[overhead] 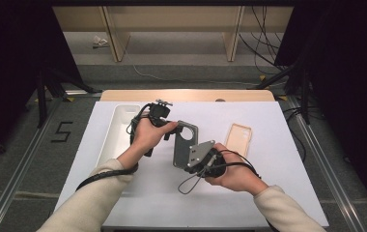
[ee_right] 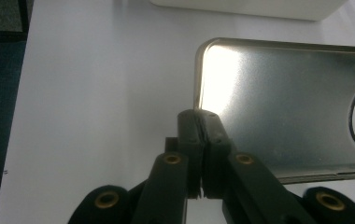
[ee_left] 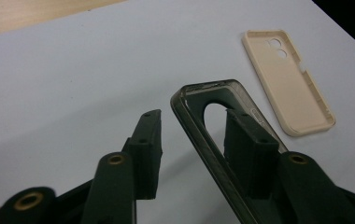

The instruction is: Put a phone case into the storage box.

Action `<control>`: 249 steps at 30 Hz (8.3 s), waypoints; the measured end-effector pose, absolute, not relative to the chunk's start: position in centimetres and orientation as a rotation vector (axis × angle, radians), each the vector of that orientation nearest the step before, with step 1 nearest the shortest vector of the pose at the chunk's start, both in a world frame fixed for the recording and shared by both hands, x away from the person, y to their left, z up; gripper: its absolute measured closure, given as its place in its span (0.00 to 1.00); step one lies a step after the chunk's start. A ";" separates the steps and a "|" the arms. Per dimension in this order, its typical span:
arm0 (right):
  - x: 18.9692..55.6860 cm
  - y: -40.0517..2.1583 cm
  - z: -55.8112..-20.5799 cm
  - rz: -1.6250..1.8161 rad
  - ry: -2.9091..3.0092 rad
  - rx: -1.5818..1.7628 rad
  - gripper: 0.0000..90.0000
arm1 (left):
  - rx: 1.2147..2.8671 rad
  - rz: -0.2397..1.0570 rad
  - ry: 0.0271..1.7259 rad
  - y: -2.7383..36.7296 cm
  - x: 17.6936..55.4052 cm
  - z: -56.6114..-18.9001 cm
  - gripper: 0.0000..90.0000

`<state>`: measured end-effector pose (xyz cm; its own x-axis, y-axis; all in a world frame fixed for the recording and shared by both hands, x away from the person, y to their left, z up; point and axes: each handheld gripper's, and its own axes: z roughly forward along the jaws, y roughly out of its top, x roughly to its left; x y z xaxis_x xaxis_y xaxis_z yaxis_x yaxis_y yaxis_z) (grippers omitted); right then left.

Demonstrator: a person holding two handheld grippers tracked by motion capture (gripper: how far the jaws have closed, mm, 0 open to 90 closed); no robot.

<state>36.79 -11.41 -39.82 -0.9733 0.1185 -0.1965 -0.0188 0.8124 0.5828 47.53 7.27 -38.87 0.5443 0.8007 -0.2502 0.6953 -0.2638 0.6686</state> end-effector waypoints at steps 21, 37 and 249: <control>36.9 -11.0 -40.2 0.838 2.769 0.081 0.99 | 1.916 0.143 1.265 7.5 47.3 -38.5 0.90; 36.3 -10.6 -40.2 0.811 2.760 0.038 0.99 | 1.923 0.090 1.324 7.3 48.1 -38.9 0.71; 38.3 -23.7 -41.7 1.190 2.273 0.964 0.20 | 1.572 0.653 1.119 26.5 51.8 -32.1 0.92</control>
